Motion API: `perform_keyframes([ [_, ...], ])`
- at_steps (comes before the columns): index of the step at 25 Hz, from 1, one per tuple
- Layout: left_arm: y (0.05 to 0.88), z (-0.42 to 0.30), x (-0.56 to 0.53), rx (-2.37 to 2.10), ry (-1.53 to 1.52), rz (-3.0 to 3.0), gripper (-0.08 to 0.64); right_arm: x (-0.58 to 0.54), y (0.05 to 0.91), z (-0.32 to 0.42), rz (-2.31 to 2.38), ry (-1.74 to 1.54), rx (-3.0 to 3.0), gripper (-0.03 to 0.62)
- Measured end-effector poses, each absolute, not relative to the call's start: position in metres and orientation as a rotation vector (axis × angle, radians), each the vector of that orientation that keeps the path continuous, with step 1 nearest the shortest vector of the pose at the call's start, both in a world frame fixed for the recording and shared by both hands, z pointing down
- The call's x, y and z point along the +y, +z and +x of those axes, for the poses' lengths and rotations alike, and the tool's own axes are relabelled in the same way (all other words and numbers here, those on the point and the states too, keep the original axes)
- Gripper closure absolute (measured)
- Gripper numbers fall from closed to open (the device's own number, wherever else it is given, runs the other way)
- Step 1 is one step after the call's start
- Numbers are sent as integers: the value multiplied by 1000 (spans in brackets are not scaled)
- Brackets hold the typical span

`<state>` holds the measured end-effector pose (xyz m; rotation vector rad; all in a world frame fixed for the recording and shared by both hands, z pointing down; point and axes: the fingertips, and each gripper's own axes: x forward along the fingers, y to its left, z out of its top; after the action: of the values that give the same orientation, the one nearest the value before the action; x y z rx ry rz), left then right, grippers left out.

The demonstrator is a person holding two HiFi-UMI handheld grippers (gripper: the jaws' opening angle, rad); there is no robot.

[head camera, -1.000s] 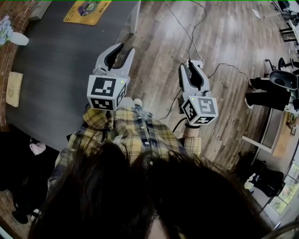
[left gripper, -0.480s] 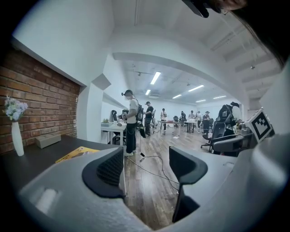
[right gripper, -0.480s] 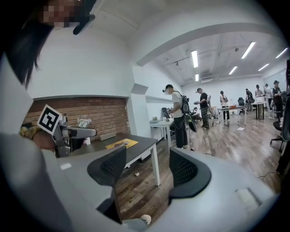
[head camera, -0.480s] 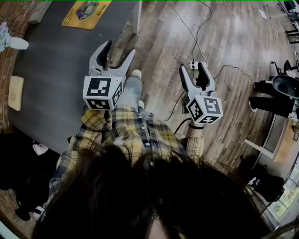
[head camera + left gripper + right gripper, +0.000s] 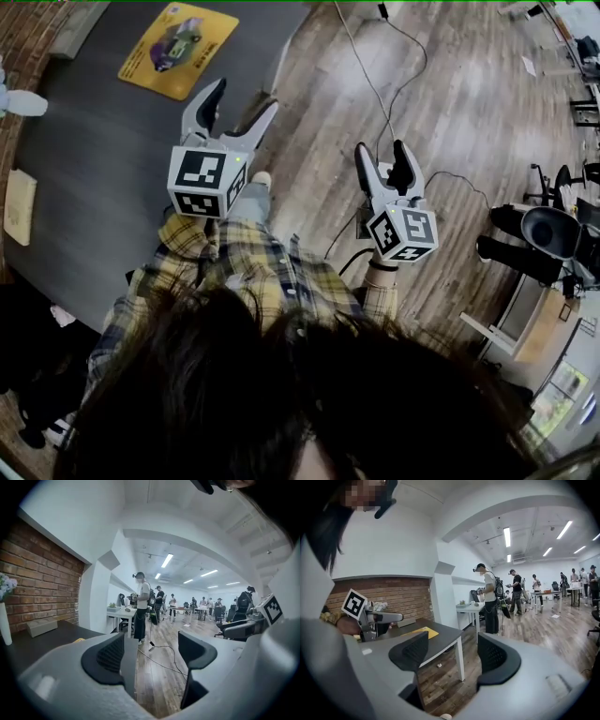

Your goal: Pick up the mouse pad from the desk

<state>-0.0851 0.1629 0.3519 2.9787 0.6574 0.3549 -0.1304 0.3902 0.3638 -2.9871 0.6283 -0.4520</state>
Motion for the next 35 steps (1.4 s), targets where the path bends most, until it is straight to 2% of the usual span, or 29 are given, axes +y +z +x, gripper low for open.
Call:
perform_keyframes([
  [7,367,-11,120,535,379,2937,190,341,374,-44,-2972,-538,787,272],
  [13,375,17,68,382,372,2921,189,294,373,11,-2963,-564,931,270],
  [31,381,7,-54,-92,317,2894,190,137,367,84,-2836,-544,1486,270],
  [35,382,-5,-83,-344,295,2866,190,89,368,107,-2720,-540,1745,270],
])
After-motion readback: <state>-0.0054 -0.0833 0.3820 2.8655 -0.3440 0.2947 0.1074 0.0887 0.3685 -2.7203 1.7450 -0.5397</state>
